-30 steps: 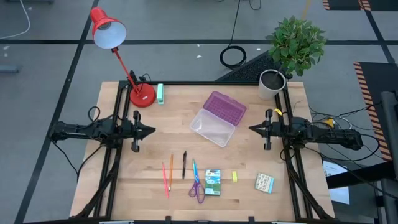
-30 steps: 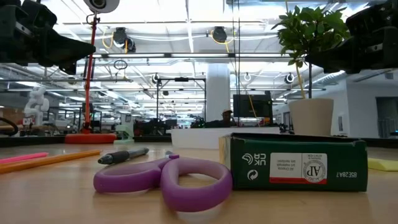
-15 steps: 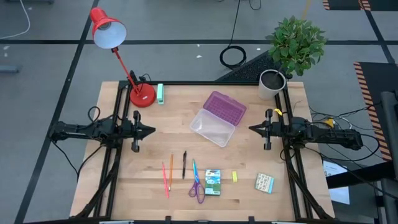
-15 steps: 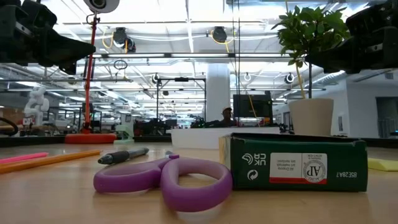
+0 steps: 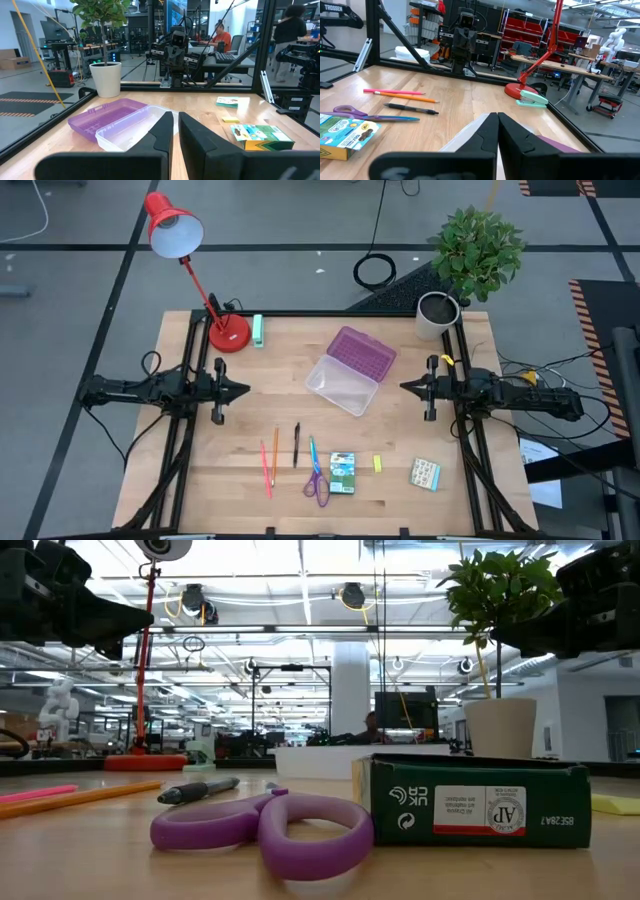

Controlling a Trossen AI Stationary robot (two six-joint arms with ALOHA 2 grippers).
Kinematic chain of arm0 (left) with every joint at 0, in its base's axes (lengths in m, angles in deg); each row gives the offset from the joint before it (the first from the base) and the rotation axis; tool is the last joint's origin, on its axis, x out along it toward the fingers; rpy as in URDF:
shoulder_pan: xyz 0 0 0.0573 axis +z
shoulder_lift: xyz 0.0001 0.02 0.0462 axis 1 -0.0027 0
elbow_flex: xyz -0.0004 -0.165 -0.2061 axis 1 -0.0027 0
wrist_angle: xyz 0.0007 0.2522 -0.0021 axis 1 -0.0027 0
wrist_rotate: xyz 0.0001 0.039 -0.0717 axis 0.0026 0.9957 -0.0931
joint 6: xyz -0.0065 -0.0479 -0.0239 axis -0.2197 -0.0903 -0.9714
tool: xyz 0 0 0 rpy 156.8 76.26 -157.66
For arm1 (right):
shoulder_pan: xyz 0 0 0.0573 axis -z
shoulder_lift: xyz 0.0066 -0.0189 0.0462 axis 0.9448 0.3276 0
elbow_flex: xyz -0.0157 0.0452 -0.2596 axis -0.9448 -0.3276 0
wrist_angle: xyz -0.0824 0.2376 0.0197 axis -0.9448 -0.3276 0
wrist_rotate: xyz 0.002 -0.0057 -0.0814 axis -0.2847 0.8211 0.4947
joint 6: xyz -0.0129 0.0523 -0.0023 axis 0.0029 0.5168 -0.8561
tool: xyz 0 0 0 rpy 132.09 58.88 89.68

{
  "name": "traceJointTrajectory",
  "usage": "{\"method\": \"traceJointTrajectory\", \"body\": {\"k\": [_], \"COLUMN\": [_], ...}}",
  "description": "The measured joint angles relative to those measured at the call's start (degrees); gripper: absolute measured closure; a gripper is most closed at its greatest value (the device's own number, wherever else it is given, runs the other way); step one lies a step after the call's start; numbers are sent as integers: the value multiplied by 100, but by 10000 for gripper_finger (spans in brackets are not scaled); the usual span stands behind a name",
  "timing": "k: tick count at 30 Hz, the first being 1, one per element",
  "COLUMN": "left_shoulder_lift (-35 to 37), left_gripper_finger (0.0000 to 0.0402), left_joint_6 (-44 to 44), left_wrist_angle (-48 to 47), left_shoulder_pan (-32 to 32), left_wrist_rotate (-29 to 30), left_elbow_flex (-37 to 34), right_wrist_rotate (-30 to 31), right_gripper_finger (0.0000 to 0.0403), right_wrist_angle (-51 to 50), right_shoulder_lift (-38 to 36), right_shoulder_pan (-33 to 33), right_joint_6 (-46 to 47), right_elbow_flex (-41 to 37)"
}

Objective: Pack school essentials

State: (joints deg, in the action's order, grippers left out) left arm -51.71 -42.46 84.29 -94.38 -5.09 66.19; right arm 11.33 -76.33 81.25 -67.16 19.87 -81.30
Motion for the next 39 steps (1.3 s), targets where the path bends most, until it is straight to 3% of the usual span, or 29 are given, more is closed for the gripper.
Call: {"method": "traceJointTrajectory", "body": {"k": [30, 36, 39], "left_shoulder_lift": [1, 0, -3], "left_gripper_finger": [369, 369, 369], "left_joint_6": [-148, 324, 391], "left_wrist_angle": [2, 427, 294], "left_shoulder_pan": [0, 0, 0], "left_wrist_rotate": [44, 39, -5], "left_elbow_flex": [0, 24, 370], "right_wrist_rotate": [1, 0, 1], "right_gripper_finger": [403, 403, 403], "right_wrist_angle": [0, 0, 0], "right_shoulder_lift": [-1, 0, -2], "right_shoulder_pan": [1, 1, 0], "right_joint_6": [-1, 0, 0], "right_elbow_flex": [0, 0, 0]}}
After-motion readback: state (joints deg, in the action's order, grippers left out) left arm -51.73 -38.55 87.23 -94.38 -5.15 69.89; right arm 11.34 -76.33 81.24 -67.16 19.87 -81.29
